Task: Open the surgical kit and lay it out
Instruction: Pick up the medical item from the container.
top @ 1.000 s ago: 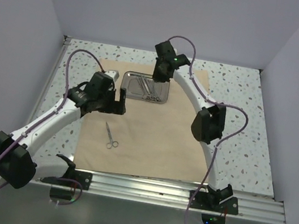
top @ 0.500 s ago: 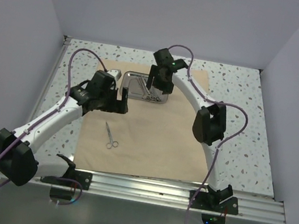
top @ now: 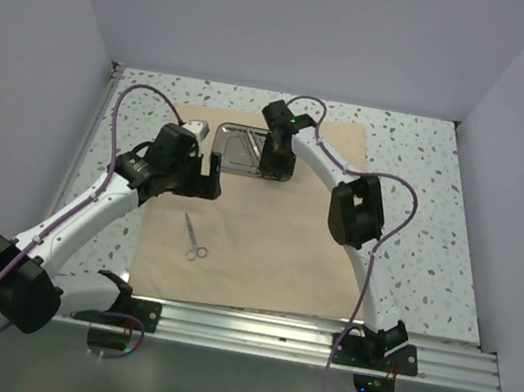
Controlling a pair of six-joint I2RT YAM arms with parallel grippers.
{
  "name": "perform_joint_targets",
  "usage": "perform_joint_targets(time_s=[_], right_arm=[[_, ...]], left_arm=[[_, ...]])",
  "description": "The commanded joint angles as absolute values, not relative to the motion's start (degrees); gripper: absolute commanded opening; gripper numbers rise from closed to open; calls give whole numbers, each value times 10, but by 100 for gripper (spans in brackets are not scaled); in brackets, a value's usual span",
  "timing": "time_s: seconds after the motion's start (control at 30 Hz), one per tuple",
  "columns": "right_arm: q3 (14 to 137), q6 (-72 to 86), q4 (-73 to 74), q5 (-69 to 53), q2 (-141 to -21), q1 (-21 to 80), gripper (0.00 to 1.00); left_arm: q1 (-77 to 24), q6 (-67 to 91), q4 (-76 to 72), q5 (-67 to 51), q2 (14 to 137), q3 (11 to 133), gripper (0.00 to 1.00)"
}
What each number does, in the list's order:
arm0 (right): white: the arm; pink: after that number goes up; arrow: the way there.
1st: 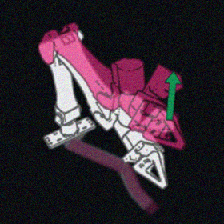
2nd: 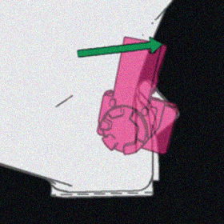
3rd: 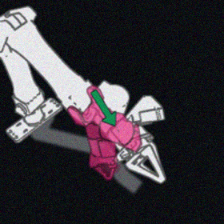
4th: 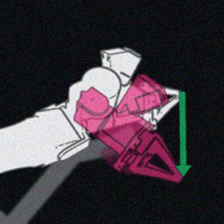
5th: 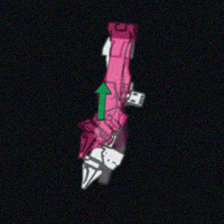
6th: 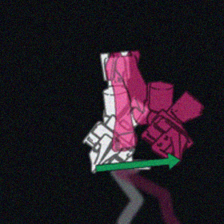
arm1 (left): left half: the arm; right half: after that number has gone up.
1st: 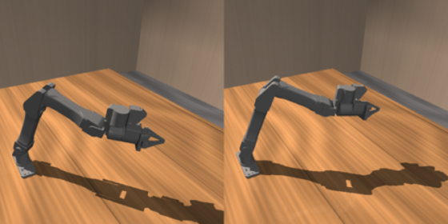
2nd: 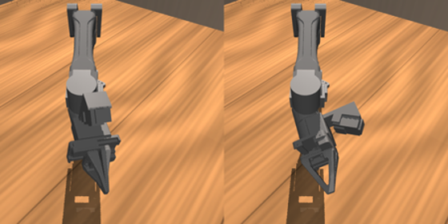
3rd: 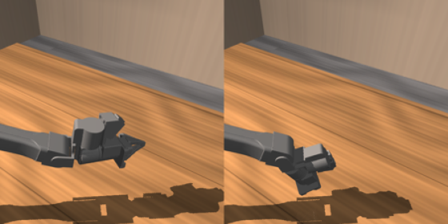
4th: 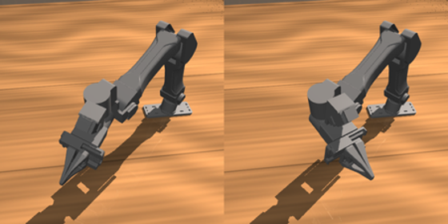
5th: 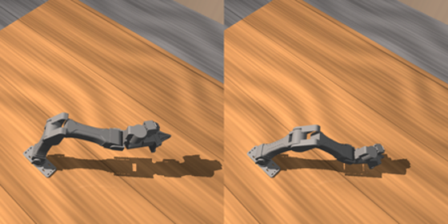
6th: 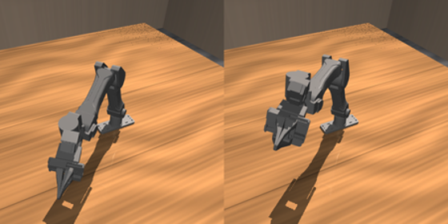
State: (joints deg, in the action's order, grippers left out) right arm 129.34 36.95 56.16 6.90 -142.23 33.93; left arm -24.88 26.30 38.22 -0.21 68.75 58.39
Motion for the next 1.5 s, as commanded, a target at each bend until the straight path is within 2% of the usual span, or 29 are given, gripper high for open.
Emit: perform_joint_targets(time_s=[0.0, 0.33, 0.67, 0.8, 0.97, 1.1, 1.2, 1.23, 1.3, 1.33, 1.4, 1.43, 1.47], right_arm=[[1324, 378, 555, 76, -1444, 343, 48], [1397, 373, 609, 126, -1521, 350, 40], [1343, 375, 564, 132, -1452, 352, 42], [1390, 371, 584, 148, -1470, 352, 46], [1402, 373, 567, 159, -1482, 352, 63], [1419, 374, 558, 153, -1506, 351, 65], [1422, 384, 554, 135, -1526, 352, 60], [1418, 387, 548, 125, -1528, 352, 49], [1398, 396, 541, 117, -1531, 356, 38], [1388, 398, 536, 112, -1534, 359, 29], [1383, 400, 534, 109, -1539, 364, 19], [1382, 400, 535, 106, -1541, 364, 8], [1381, 403, 537, 105, -1542, 365, 0]], left_arm=[[-250, 247, 386, 17, 669, 583, 97], [-250, 228, 397, 25, 667, 583, 98], [-250, 223, 394, 33, 662, 570, 98], [-250, 223, 387, 27, 661, 565, 98], [-250, 224, 389, 23, 663, 567, 98], [-250, 226, 392, 23, 659, 558, 98], [-250, 226, 397, 25, 656, 555, 98], [-250, 225, 397, 26, 654, 555, 98], [-250, 226, 400, 29, 653, 553, 98], [-250, 225, 400, 30, 652, 552, 98], [-250, 225, 401, 29, 652, 549, 98], [-250, 226, 401, 29, 652, 548, 98], [-250, 226, 402, 28, 652, 547, 98]])
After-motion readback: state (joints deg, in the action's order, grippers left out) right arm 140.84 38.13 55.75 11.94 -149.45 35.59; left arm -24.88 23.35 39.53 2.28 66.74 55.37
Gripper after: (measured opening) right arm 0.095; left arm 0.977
